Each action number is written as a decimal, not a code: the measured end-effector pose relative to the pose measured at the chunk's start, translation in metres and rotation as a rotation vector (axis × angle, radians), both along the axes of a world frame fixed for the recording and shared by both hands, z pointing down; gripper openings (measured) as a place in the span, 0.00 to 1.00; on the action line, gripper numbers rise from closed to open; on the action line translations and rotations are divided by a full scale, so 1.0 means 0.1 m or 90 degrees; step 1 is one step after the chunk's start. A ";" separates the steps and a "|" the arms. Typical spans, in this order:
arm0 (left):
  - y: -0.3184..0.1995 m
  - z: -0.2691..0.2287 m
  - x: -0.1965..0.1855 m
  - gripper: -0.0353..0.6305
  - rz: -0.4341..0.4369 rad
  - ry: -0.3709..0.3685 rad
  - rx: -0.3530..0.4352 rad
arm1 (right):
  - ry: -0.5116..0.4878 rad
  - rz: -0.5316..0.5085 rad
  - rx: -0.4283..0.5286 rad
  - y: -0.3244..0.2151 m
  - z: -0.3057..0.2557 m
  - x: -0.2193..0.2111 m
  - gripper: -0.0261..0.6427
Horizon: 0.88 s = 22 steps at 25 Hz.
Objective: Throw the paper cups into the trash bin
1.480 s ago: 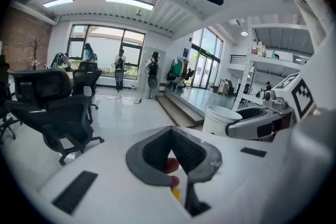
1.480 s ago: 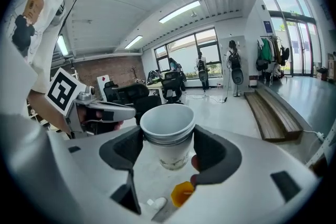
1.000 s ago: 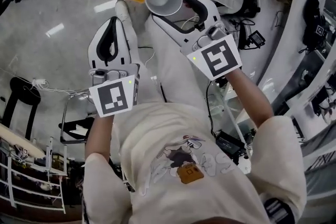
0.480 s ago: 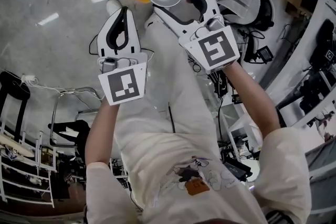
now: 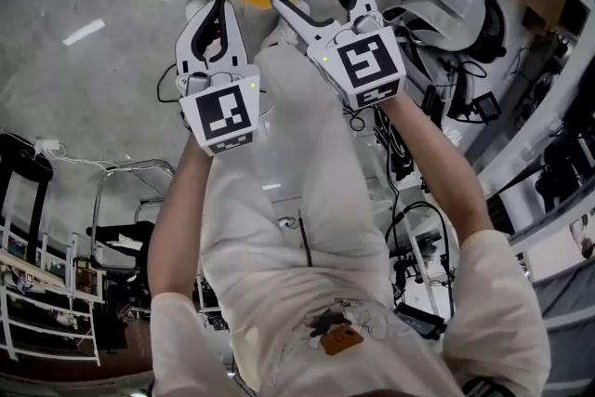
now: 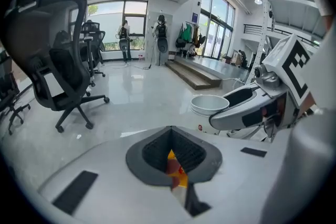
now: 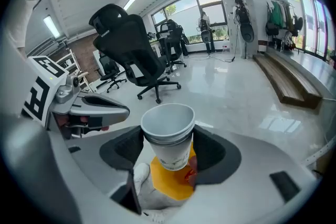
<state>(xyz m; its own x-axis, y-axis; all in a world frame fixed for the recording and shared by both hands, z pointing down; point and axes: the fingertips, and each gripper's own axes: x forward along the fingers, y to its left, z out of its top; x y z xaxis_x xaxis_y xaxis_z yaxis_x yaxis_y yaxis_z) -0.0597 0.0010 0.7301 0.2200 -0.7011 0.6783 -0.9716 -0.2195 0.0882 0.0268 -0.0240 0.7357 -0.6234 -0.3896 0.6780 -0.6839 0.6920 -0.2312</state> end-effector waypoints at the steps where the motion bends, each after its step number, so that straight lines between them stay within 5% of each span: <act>1: -0.01 0.10 -0.01 0.06 -0.001 0.001 -0.004 | 0.003 0.001 -0.003 0.01 0.10 0.00 0.49; 22: -0.10 1.85 -0.02 0.06 -0.014 -0.013 -0.085 | 0.079 0.000 -0.122 0.04 2.18 -0.05 0.49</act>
